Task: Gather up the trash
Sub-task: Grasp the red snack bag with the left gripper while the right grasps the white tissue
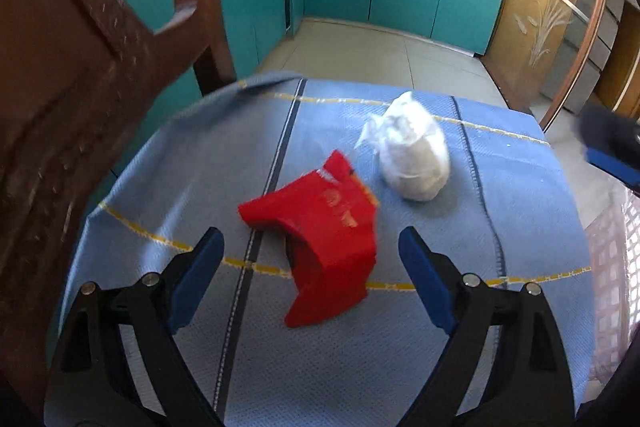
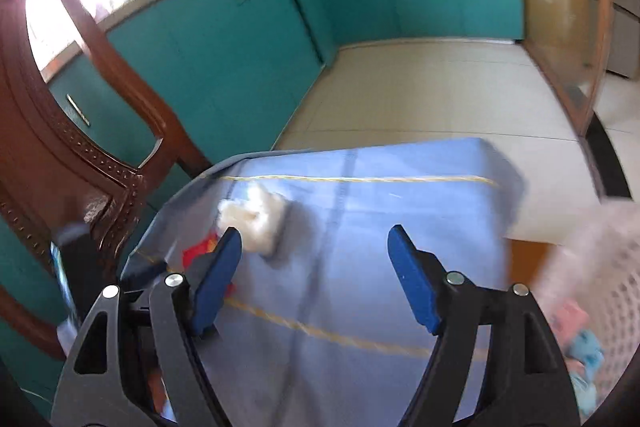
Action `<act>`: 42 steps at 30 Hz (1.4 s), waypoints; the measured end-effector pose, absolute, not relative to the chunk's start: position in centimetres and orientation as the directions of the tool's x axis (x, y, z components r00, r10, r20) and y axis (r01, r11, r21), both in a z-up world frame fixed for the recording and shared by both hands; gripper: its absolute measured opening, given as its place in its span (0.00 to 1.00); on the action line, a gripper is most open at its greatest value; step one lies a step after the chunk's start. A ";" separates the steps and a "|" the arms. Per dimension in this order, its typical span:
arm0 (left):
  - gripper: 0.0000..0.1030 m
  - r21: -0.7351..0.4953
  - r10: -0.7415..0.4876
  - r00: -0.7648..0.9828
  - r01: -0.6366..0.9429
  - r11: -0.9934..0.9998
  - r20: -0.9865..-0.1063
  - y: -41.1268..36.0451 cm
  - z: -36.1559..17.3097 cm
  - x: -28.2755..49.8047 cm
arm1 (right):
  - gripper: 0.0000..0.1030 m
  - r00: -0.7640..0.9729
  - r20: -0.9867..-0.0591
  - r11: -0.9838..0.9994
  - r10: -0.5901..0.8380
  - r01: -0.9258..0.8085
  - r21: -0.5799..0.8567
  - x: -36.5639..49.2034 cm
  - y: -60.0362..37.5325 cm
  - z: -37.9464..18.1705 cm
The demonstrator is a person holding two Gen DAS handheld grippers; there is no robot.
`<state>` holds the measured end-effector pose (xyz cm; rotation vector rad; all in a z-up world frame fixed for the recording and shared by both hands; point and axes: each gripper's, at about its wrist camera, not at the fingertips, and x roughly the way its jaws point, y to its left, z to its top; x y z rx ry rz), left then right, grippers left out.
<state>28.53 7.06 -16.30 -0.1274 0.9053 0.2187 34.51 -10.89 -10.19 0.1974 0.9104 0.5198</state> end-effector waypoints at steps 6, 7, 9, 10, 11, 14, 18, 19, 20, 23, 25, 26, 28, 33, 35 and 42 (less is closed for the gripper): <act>0.54 -0.054 0.097 0.582 -0.236 0.970 -0.807 8.1 -18.0 28.6 | 0.72 0.455 -0.723 0.852 0.520 -0.336 0.401 37.3 -6.7 -12.6; 0.51 -0.056 0.094 0.580 -0.235 0.970 -0.809 8.4 -18.1 28.7 | 0.72 0.447 -0.728 0.852 0.520 -0.336 0.402 37.7 -6.2 -12.8; 0.42 -0.058 0.085 0.579 -0.225 0.973 -0.811 9.0 -18.3 28.4 | 0.72 0.430 -0.743 0.855 0.513 -0.333 0.398 38.4 -5.1 -13.8; 0.40 -0.052 0.088 0.583 -0.219 0.974 -0.808 9.1 -18.3 28.2 | 0.72 0.418 -0.752 0.856 0.510 -0.333 0.396 38.7 -4.4 -14.4; 0.39 -0.049 0.090 0.586 -0.216 0.975 -0.805 9.2 -18.3 27.9 | 0.72 0.404 -0.758 0.854 0.512 -0.336 0.398 38.8 -3.9 -14.9; 0.36 -0.061 0.084 0.597 -0.218 0.974 -0.798 9.8 -18.0 27.3 | 0.59 0.363 -0.771 0.842 0.523 -0.359 0.403 38.3 -3.0 -16.0; 0.35 -0.045 0.105 0.620 -0.221 0.974 -0.778 9.6 -16.8 26.0 | 0.17 0.335 -0.766 0.812 0.549 -0.432 0.393 36.8 -1.9 -15.3; 0.34 -0.039 0.112 0.625 -0.223 0.974 -0.772 9.4 -16.4 25.6 | 0.17 0.353 -0.775 0.821 0.524 -0.451 0.350 36.2 -1.7 -14.8; 0.34 -0.031 0.122 0.630 -0.227 0.973 -0.767 9.3 -16.0 25.2 | 0.17 0.372 -0.778 0.826 0.506 -0.468 0.314 35.5 -1.6 -14.3; 0.34 -0.001 0.153 0.659 -0.227 0.974 -0.736 8.7 -14.6 24.2 | 0.17 0.422 -0.761 0.833 0.492 -0.482 0.271 33.6 -2.6 -12.5; 0.34 0.021 0.173 0.681 -0.225 0.974 -0.711 8.1 -13.4 23.2 | 0.17 0.464 -0.744 0.844 0.481 -0.475 0.249 32.1 -4.1 -11.1; 0.34 0.029 0.177 0.690 -0.221 0.975 -0.702 7.7 -12.7 22.4 | 0.17 0.480 -0.738 0.848 0.475 -0.473 0.238 31.5 -5.0 -10.5; 0.34 0.047 0.188 0.710 -0.213 0.976 -0.678 7.0 -11.5 21.1 | 0.17 0.527 -0.724 0.863 0.445 -0.468 0.189 29.9 -6.5 -9.3; 0.34 0.064 0.179 0.752 -0.179 0.982 -0.634 5.0 -9.2 18.6 | 0.17 0.615 -0.681 0.891 0.398 -0.436 0.127 25.8 -10.5 -7.6; 0.34 0.070 0.171 0.766 -0.163 0.984 -0.620 4.1 -8.2 17.7 | 0.17 0.646 -0.661 0.904 0.382 -0.409 0.122 24.3 -12.7 -7.1; 0.34 0.090 0.160 0.801 -0.133 0.987 -0.576 1.0 -6.0 14.4 | 0.17 0.699 -0.622 0.929 0.352 -0.340 0.144 21.7 -17.6 -6.5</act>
